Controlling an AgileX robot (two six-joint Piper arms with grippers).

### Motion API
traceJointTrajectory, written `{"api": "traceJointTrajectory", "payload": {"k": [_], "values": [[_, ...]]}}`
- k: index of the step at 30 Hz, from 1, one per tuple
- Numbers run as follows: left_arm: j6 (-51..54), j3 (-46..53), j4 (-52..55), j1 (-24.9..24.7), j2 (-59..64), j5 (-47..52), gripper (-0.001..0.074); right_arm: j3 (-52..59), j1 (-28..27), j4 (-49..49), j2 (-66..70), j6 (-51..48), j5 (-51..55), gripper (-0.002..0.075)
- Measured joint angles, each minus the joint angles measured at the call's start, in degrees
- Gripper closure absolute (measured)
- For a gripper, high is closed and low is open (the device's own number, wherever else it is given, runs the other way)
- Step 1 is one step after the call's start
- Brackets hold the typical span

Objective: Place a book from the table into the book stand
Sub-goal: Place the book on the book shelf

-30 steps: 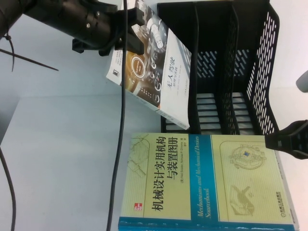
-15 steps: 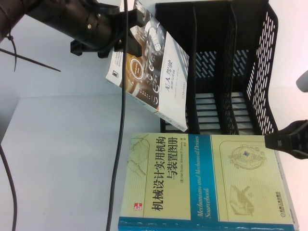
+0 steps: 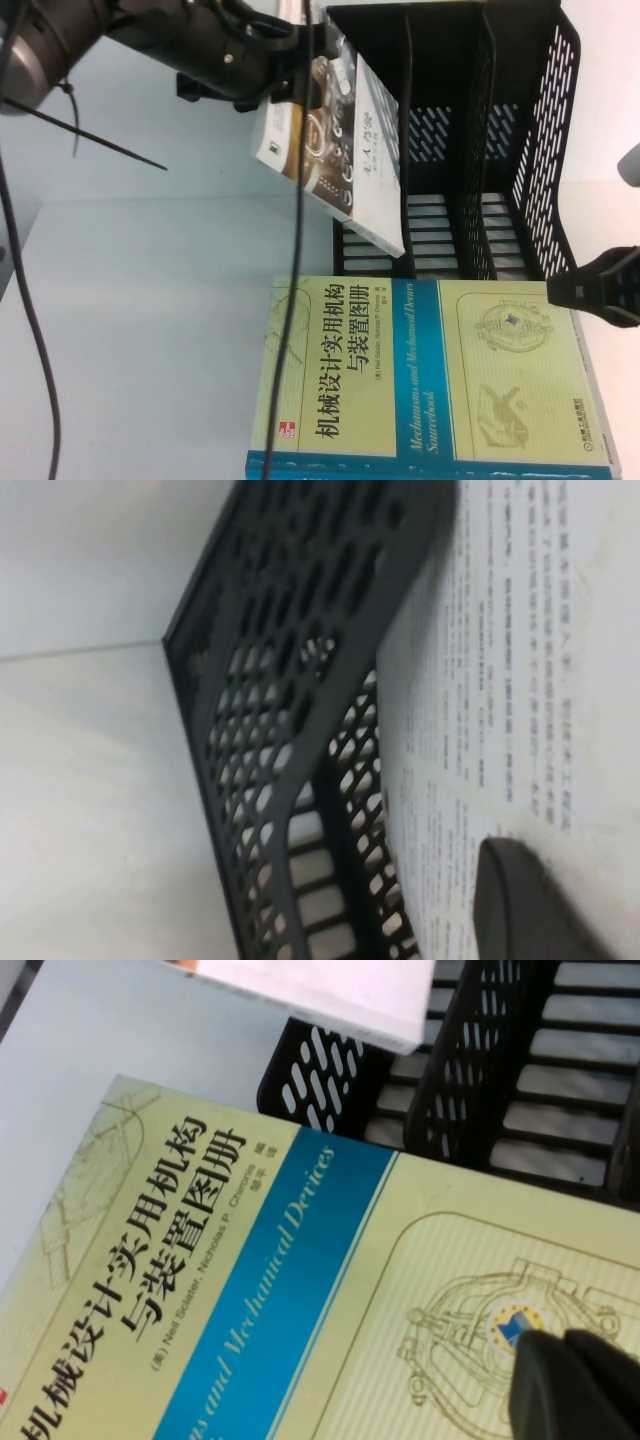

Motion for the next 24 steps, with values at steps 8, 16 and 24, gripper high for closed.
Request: {"api": "traceJointTrajectory", "payload": {"k": [8, 16, 24], "values": [[-1.14, 0.00, 6.65, -5.21, 0.64, -3.30, 0.0634, 0.00, 0.00, 0.24, 0.00, 0.00, 0.13, 0.0728], [-2.67, 0.00, 10.57, -5.47, 2.60, 0.17, 0.0634, 0.00, 0.00, 0.34, 0.00, -0.11, 1.08, 0.0728], [-2.82, 0.00, 12.67, -5.47, 2.72, -0.78, 0.0634, 0.00, 0.00, 0.87, 0.00, -0.11, 1.08, 0.0728]]}}
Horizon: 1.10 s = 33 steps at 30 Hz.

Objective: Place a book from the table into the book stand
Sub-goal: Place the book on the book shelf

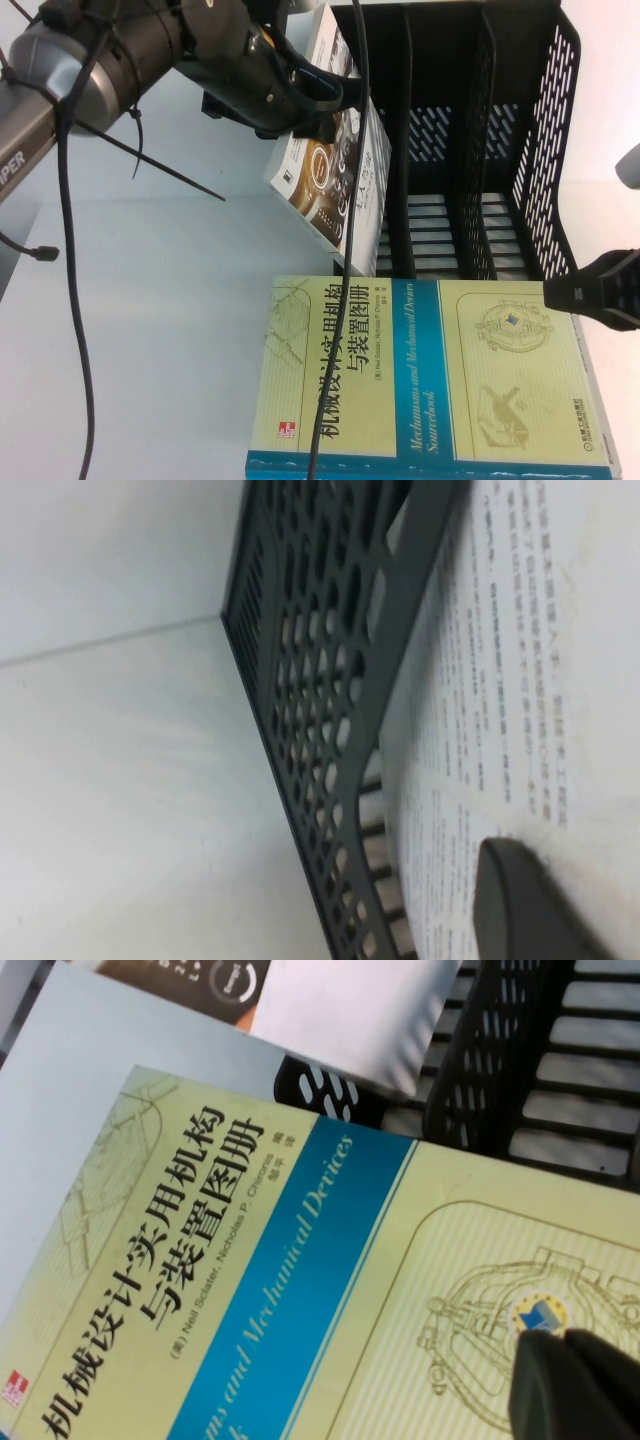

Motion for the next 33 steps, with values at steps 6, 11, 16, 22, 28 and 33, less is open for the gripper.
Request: {"api": "traceJointTrajectory", "payload": {"k": [6, 11, 16, 22, 28, 33], "values": [[0.00, -0.09, -0.21, 0.00, 0.83, -1.59, 0.0634, 0.00, 0.00, 0.12, 0.00, 0.00, 0.00, 0.0728], [0.95, -0.09, -1.30, 0.00, 2.41, -1.08, 0.0634, 0.00, 0.00, 0.22, 0.00, 0.00, 0.37, 0.0728], [1.63, -0.09, -1.53, 0.00, 3.49, -0.85, 0.0634, 0.00, 0.00, 0.22, 0.00, 0.00, 0.84, 0.0728], [1.63, -0.34, -2.05, 0.00, 3.52, -3.12, 0.0540, 0.00, 0.00, 0.22, 0.32, -0.93, 0.92, 0.0728], [2.26, -0.44, -2.44, 0.00, 3.52, -6.95, 0.0374, 0.00, 0.00, 0.22, 3.68, -1.75, 1.81, 0.0728], [3.37, -2.34, -2.32, 0.00, 3.52, -6.50, 0.0360, 0.00, 0.00, 0.22, 5.45, -4.43, 1.81, 0.0728]]}}
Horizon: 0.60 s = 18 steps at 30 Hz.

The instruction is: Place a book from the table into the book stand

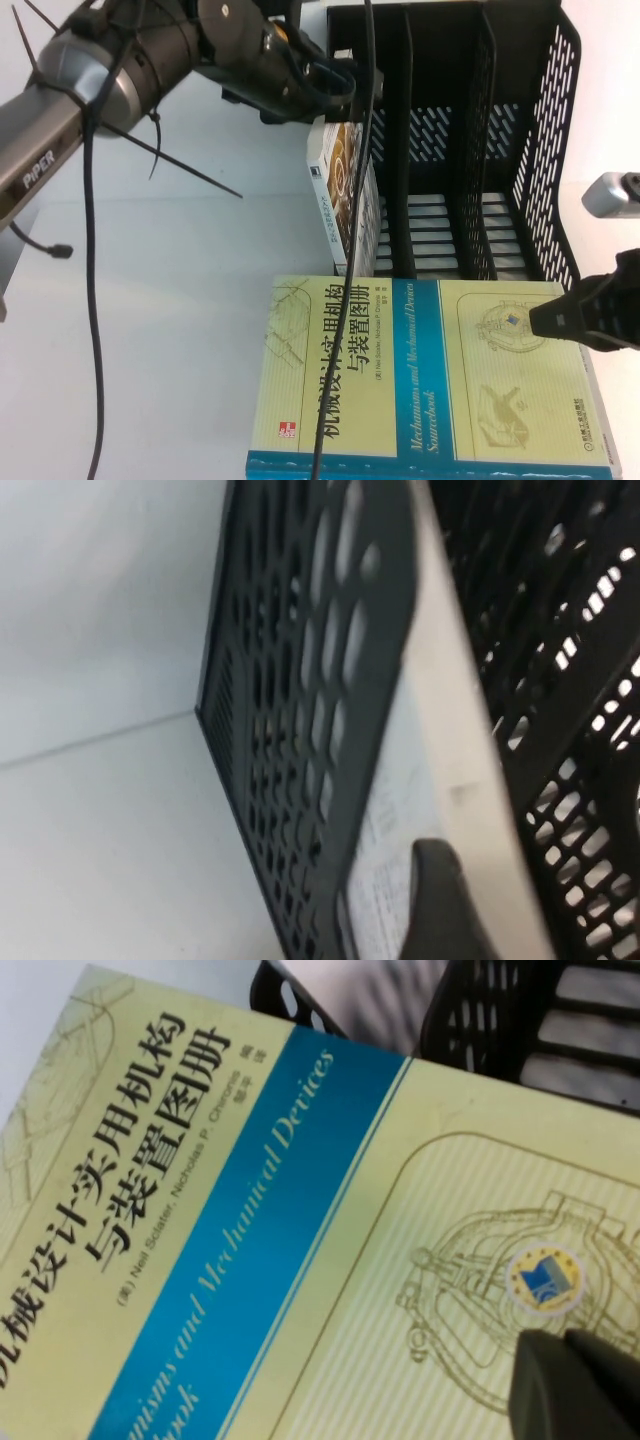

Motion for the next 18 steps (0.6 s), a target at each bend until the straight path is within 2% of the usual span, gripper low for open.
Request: {"api": "traceJointTrajectory", "payload": {"k": [4, 11, 18], "values": [[0.70, -6.82, 3.26, 0.00, 0.00, 5.87, 0.0415, 0.00, 0.00, -0.57, -0.24, -0.55, -0.35, 0.0728], [1.14, -22.71, 13.30, 0.00, -1.36, 19.84, 0.0689, -0.68, 0.00, -5.92, -5.51, -0.23, 1.07, 0.0728], [7.68, -30.11, 14.25, 0.00, -10.41, 23.36, 0.0732, -6.48, 0.00, -11.19, -15.42, 2.71, 10.59, 0.0728]]}}
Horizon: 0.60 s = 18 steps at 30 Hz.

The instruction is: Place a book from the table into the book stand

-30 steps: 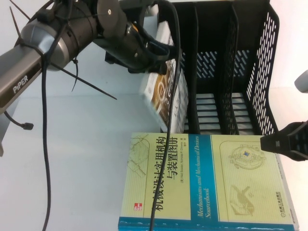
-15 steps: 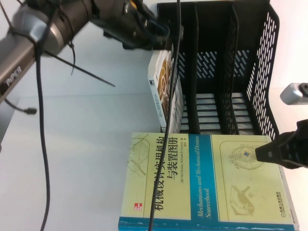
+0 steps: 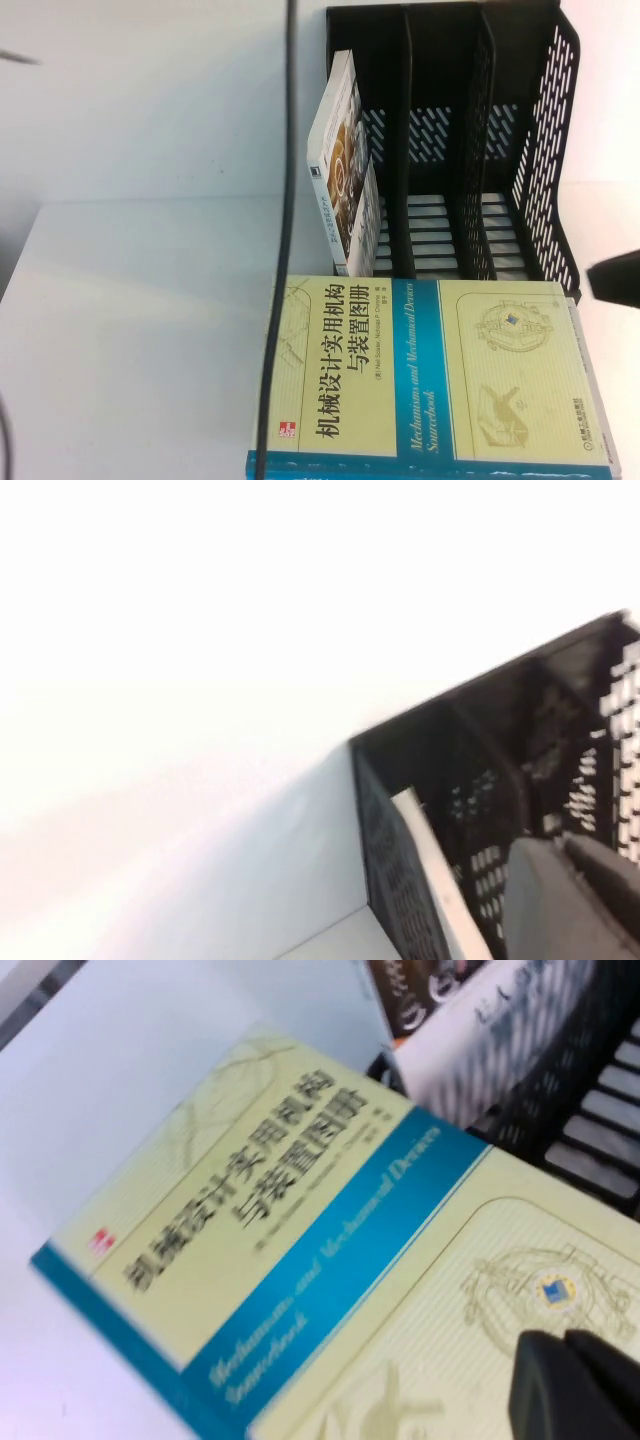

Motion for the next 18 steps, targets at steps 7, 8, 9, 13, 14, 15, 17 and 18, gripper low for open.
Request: {"api": "traceJointTrajectory", "payload": {"k": [7, 8, 9, 13, 14, 15, 17, 18], "values": [[7.32, 0.78, -6.70, 0.00, -11.09, 5.33, 0.0734, -2.62, 0.00, -17.29, -9.99, 7.63, 15.55, 0.0728], [8.45, 2.16, -9.31, 0.00, -12.66, 5.33, 0.0734, -2.62, 0.00, -22.06, -11.38, 11.30, 17.91, 0.0728], [9.36, 3.53, -11.65, 0.00, -13.90, 5.33, 0.0734, -2.62, 0.00, -27.17, -12.45, 14.49, 19.70, 0.0728], [14.82, 13.06, -22.60, 0.00, -19.83, 5.33, 0.0734, -2.62, 0.00, -44.81, -17.22, 28.95, 24.93, 0.0728], [16.20, 16.32, -24.49, 0.00, -21.20, 5.33, 0.0734, -2.72, 0.00, -48.17, -18.49, 31.73, 24.93, 0.0728], [17.17, 19.89, -25.55, 0.00, -22.47, 5.33, 0.0734, -2.71, 0.00, -50.30, -19.83, 33.45, 24.93, 0.0728], [19.33, 27.82, -27.11, 0.00, -25.05, 5.33, 0.0734, -2.71, 0.00, -53.77, -22.84, 36.10, 24.93, 0.0728], [20.27, 31.24, -27.25, 0.00, -26.19, 5.33, 0.0734, -2.54, 0.00, -54.44, -24.66, 37.20, 24.55, 0.0728]]}}
